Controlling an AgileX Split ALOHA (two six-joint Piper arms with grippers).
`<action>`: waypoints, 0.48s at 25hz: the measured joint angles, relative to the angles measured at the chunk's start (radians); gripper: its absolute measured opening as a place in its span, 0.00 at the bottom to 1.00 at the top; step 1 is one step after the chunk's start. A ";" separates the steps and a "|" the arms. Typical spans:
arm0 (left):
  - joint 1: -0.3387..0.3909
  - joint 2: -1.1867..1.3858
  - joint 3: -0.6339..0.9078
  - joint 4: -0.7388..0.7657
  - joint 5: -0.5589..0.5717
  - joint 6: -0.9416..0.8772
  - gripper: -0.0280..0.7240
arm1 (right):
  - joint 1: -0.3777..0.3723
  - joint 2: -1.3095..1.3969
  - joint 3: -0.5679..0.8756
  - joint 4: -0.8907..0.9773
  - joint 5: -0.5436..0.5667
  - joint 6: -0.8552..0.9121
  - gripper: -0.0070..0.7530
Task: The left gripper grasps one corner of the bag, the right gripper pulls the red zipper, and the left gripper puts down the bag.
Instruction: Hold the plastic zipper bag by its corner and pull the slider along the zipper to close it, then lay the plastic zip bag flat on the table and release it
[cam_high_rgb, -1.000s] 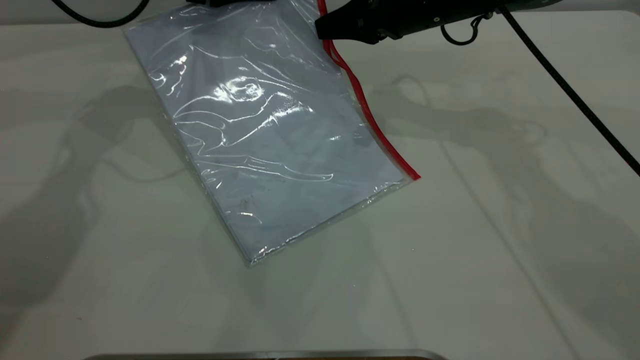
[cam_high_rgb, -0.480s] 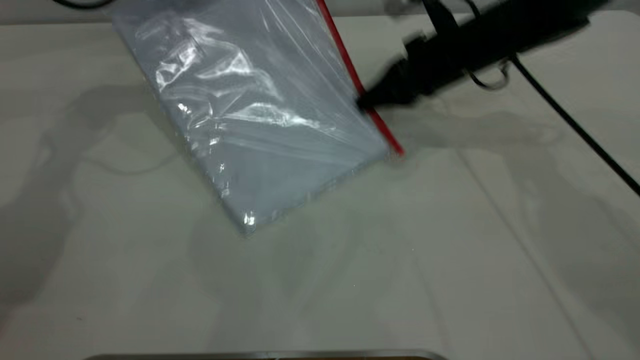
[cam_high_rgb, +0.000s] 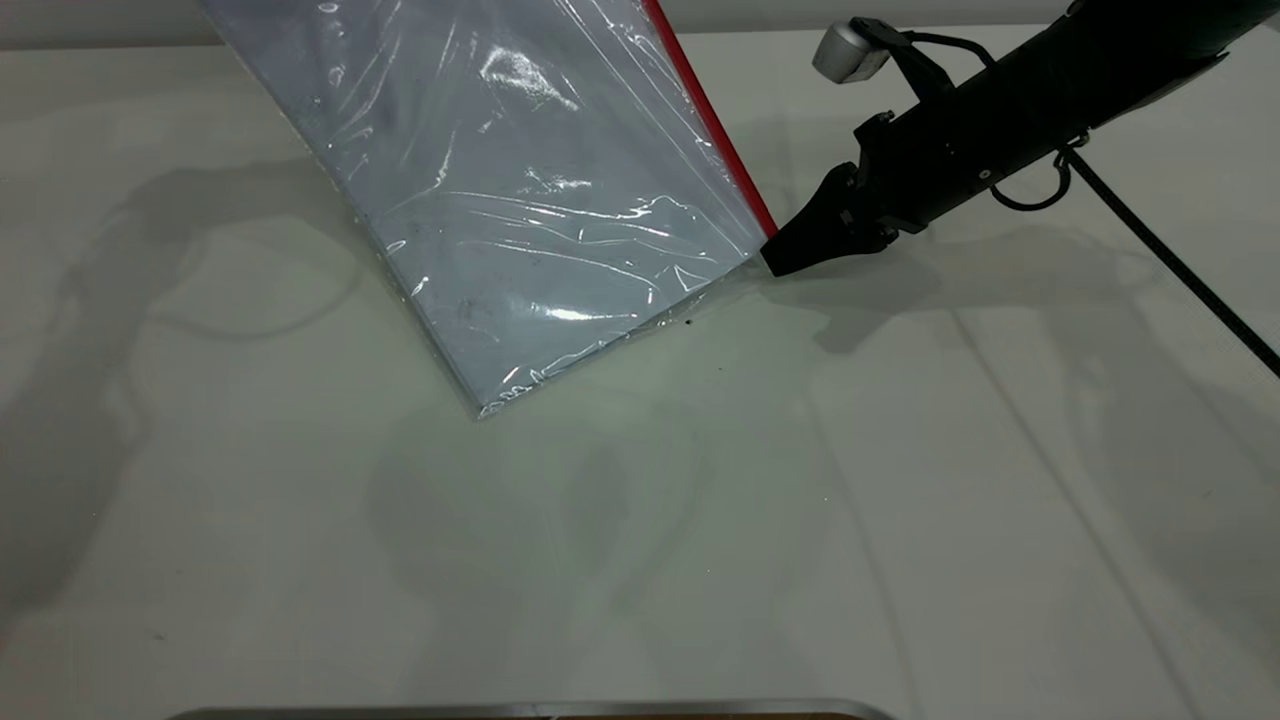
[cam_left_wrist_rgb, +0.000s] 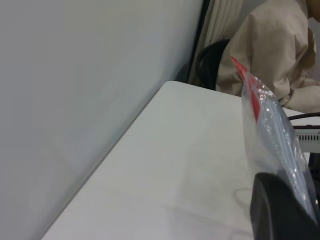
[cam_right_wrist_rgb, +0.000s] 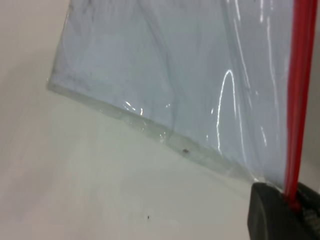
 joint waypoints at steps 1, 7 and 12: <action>0.000 0.000 0.000 0.000 -0.002 -0.006 0.11 | 0.000 0.000 0.000 0.013 -0.007 0.001 0.11; 0.000 -0.001 -0.006 0.078 -0.007 -0.087 0.11 | -0.001 -0.050 0.006 0.055 -0.048 -0.003 0.47; -0.033 -0.001 -0.008 0.216 -0.026 -0.174 0.11 | -0.001 -0.203 0.007 0.061 -0.045 0.001 0.64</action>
